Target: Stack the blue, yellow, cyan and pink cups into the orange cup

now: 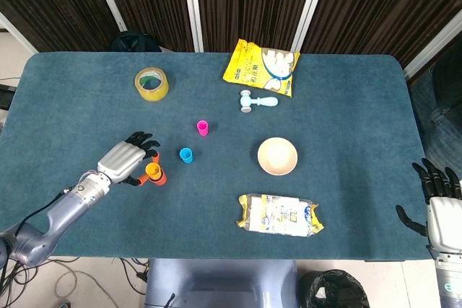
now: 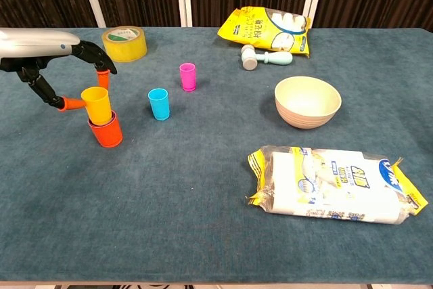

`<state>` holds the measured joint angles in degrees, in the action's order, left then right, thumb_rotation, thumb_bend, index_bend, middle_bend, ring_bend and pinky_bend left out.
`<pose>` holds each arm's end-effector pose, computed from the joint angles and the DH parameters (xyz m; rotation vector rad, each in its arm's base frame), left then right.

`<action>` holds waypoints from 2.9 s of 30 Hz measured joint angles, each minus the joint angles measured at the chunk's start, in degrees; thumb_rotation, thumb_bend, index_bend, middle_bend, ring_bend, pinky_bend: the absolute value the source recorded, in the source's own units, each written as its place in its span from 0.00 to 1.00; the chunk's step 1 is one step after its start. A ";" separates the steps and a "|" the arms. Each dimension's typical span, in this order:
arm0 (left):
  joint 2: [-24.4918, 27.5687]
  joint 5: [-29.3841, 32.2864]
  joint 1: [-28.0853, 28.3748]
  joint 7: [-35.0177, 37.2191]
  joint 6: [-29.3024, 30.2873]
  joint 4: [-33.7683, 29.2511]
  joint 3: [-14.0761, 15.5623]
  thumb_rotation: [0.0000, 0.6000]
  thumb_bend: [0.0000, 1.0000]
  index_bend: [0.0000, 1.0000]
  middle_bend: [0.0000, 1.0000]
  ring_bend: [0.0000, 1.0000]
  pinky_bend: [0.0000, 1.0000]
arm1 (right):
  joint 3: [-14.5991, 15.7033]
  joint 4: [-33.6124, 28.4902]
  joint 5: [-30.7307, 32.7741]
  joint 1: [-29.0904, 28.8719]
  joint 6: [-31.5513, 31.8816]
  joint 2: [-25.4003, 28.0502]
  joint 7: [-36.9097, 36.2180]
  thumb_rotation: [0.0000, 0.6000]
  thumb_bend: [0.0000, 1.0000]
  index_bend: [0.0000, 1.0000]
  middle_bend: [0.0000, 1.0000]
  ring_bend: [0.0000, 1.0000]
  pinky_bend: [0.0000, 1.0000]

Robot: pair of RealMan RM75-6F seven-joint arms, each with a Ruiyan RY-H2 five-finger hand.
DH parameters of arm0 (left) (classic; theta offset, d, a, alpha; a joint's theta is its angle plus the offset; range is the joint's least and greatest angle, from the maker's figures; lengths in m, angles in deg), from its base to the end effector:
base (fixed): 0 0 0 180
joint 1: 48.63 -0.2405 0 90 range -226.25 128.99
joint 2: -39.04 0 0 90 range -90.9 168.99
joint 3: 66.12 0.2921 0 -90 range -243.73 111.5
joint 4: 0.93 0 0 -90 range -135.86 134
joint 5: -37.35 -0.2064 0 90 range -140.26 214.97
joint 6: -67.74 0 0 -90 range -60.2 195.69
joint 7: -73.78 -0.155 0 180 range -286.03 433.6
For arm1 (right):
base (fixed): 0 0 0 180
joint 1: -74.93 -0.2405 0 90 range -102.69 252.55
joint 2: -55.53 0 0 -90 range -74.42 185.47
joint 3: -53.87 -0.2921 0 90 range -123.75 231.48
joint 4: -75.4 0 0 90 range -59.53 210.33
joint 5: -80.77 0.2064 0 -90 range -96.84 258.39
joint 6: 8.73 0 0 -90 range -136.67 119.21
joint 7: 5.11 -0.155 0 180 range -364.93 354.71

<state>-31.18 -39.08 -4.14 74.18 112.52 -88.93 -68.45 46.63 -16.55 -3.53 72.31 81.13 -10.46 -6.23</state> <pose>-0.2124 0.3753 0.0593 -2.0730 -0.9729 -0.7673 -0.3416 -0.1949 0.1928 1.2316 -0.8531 0.9967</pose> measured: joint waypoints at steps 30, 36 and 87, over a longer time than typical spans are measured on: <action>-5.51 7.43 5.49 -1.87 -4.18 4.65 -5.96 1.00 0.29 0.22 0.14 0.00 0.00 | -0.03 -0.57 0.82 0.02 -0.57 0.10 1.10 1.00 0.32 0.12 0.08 0.12 0.03; -9.58 10.00 7.60 -5.69 -6.07 7.86 -5.93 1.00 0.28 0.22 0.14 0.00 0.00 | -0.15 -0.57 0.82 0.08 -0.35 0.07 0.96 1.00 0.32 0.13 0.08 0.12 0.03; -19.53 18.41 10.20 -16.42 -4.37 15.58 -5.23 1.00 0.31 0.43 0.16 0.00 0.00 | -0.35 -0.35 1.15 0.09 -0.62 0.27 -0.10 1.00 0.32 0.13 0.08 0.12 0.03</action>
<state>-50.72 -20.67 6.06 57.76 108.15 -73.36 -73.69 46.28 -16.90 -2.38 72.40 80.51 -10.20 -6.33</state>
